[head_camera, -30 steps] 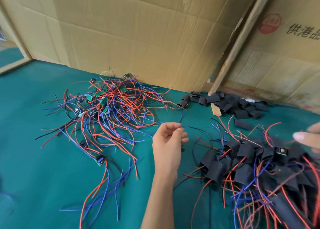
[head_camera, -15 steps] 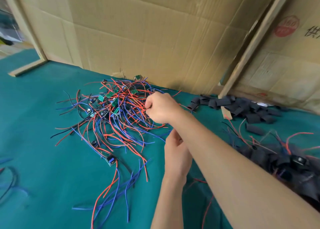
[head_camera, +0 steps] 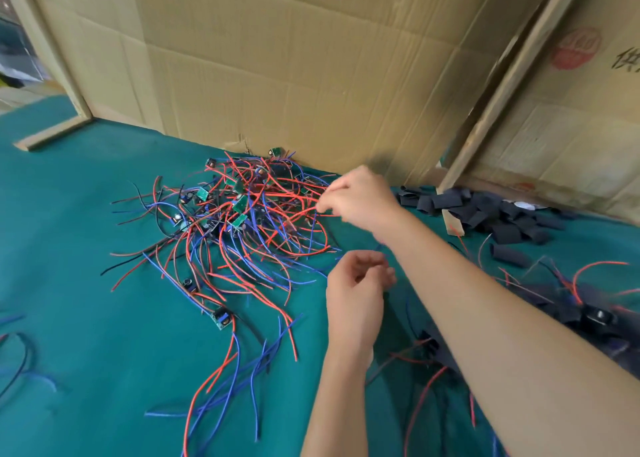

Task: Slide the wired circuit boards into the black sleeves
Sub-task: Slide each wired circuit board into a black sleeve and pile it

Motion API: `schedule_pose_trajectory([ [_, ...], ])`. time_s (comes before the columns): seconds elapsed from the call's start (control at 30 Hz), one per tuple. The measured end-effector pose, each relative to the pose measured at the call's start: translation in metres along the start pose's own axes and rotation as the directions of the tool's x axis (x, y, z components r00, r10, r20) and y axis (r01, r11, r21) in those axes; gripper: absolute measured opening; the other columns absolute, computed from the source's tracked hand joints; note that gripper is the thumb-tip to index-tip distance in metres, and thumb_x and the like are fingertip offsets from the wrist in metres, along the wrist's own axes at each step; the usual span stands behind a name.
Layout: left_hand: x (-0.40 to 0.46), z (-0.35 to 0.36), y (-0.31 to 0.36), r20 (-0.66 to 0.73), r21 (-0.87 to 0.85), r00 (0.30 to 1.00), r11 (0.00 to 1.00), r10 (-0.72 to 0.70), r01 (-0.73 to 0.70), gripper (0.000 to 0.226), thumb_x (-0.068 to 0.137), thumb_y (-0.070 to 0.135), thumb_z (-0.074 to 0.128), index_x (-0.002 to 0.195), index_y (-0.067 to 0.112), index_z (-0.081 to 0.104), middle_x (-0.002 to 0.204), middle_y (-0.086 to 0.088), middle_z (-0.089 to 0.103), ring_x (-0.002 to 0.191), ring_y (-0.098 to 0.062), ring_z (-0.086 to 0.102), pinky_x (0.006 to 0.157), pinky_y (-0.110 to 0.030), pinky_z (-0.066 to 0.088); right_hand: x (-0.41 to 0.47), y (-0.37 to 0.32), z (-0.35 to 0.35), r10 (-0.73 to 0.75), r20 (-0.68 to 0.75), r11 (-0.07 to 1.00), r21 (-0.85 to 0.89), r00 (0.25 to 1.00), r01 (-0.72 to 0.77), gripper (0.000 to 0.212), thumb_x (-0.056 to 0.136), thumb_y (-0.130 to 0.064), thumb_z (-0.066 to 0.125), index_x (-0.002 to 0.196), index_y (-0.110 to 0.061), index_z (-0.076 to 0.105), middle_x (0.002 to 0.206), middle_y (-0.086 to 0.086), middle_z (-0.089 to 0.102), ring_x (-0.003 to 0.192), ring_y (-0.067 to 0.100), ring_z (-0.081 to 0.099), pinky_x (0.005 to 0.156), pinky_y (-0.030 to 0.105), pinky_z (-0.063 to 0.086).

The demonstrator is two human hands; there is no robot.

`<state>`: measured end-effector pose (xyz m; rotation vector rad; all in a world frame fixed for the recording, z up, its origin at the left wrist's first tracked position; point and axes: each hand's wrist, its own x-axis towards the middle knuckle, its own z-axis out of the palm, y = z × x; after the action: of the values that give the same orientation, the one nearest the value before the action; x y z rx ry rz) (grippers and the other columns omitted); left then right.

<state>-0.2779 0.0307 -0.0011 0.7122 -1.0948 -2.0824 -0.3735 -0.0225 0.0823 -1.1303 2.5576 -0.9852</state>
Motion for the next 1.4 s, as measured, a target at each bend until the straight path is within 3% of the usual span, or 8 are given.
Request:
schedule_pose_trajectory([
  [0.17,0.004,0.001,0.004,-0.034,-0.121,0.999,0.992,-0.029,0.025,0.018,0.096,-0.011,0.047,0.100,0.000,0.061,0.092,-0.017,0.064,0.076,-0.018,0.068,0.075,-0.027,0.060,-0.027,0.013,-0.054,-0.003,-0.223,1.000,-0.002,0.975,0.002,0.025,0.060,-0.034,0.074,0.066,-0.010,0.075,0.050,0.005,0.040,0.052,0.012,0.033,0.045,0.030,0.026],
  [0.43,-0.002,0.000,0.015,-0.054,-0.304,0.996,0.951,-0.077,0.057,0.019,0.106,0.017,0.047,0.115,0.004,0.056,0.113,-0.020,0.070,0.094,-0.027,0.076,0.077,-0.032,0.062,-0.132,0.045,-0.085,0.020,-0.358,1.000,0.008,0.934,-0.018,0.027,0.062,-0.036,0.063,0.064,-0.011,0.072,0.042,-0.001,0.036,0.048,0.011,0.033,0.046,0.019,0.030],
  [0.57,-0.005,0.002,0.018,0.036,-0.292,0.998,0.955,-0.050,0.058,0.017,0.106,0.017,0.047,0.096,0.010,0.059,0.099,-0.014,0.072,0.089,-0.025,0.076,0.072,-0.032,0.062,-0.182,0.049,-0.076,0.017,-0.311,1.000,-0.014,0.950,-0.023,0.026,0.065,-0.035,0.061,0.062,-0.011,0.070,0.059,0.006,0.062,0.062,0.019,0.057,0.065,0.029,0.045],
  [0.77,-0.007,0.001,0.015,0.215,-0.183,0.976,0.980,-0.044,0.085,0.038,0.091,-0.017,0.033,0.110,0.002,0.061,0.115,-0.024,0.064,0.094,-0.031,0.075,0.069,-0.031,0.059,-0.217,0.047,-0.064,-0.025,-0.116,1.000,-0.020,0.993,0.023,0.014,0.061,-0.033,0.061,0.052,-0.023,0.062,0.058,-0.007,0.058,0.060,0.012,0.056,0.057,0.018,0.037],
  [0.9,-0.009,-0.003,0.017,0.279,-0.070,0.960,0.997,-0.011,0.032,0.031,0.097,-0.005,0.045,0.112,0.014,0.065,0.103,-0.017,0.076,0.082,-0.026,0.076,0.059,-0.026,0.056,-0.215,0.042,-0.068,-0.037,0.183,0.989,-0.134,0.982,0.062,0.016,0.059,-0.043,0.055,0.057,-0.030,0.063,0.061,-0.010,0.061,0.062,0.008,0.056,0.060,0.019,0.039],
  [1.07,-0.007,-0.007,0.018,0.339,0.042,0.937,0.997,-0.081,0.071,0.032,0.097,0.013,0.041,0.098,0.011,0.073,0.076,-0.012,0.073,0.059,-0.018,0.067,0.050,-0.022,0.044,-0.208,0.042,-0.073,0.037,0.290,0.927,-0.367,0.956,0.075,0.015,0.065,-0.044,0.057,0.068,-0.030,0.062,0.059,-0.006,0.047,0.069,0.008,0.047,0.075,0.031,0.048],
  [1.3,-0.011,-0.009,0.017,0.488,0.102,0.865,0.992,-0.113,0.072,0.021,0.098,0.020,0.056,0.106,0.011,0.073,0.085,-0.013,0.075,0.063,-0.017,0.067,0.059,-0.025,0.045,-0.203,0.031,-0.084,0.169,0.515,0.904,-0.420,0.840,0.076,0.007,0.069,-0.043,0.065,0.065,-0.037,0.066,0.062,-0.008,0.057,0.082,0.002,0.058,0.077,0.035,0.055],
  [1.4,-0.010,-0.009,0.014,0.501,0.145,0.856,0.988,-0.125,0.060,0.023,0.101,0.013,0.050,0.111,0.011,0.070,0.082,-0.011,0.073,0.064,-0.018,0.066,0.063,-0.030,0.043,-0.182,0.039,-0.104,0.113,0.322,0.904,-0.426,0.940,0.037,0.025,0.075,-0.050,0.071,0.070,-0.026,0.070,0.059,-0.008,0.066,0.061,0.002,0.059,0.068,0.031,0.055],
])
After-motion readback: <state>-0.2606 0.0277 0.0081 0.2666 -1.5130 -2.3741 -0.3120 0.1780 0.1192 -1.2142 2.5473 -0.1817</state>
